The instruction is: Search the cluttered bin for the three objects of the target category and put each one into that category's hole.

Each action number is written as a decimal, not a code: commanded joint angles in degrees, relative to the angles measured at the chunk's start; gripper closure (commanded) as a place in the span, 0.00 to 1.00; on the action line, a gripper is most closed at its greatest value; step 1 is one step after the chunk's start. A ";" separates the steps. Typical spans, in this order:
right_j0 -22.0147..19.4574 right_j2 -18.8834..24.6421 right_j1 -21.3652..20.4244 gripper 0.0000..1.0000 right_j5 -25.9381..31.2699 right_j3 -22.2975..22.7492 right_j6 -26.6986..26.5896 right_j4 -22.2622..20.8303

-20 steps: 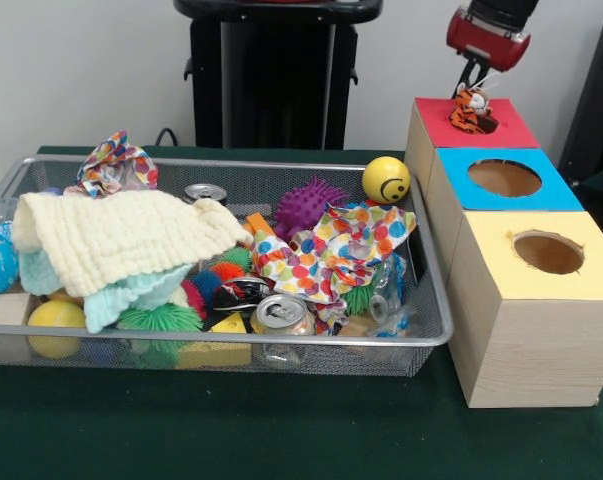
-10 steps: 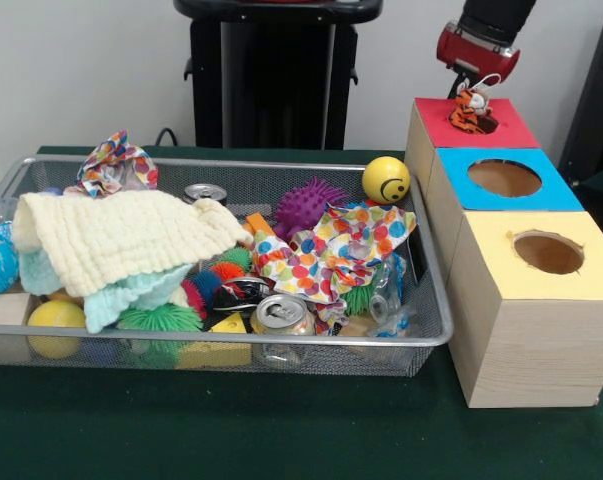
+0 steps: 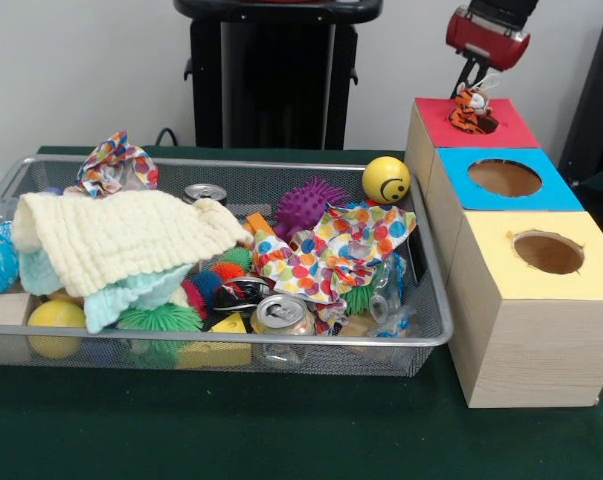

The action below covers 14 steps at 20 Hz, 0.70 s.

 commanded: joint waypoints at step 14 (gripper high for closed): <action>-0.67 -11.03 -6.33 1.00 18.64 -17.19 6.55 -4.11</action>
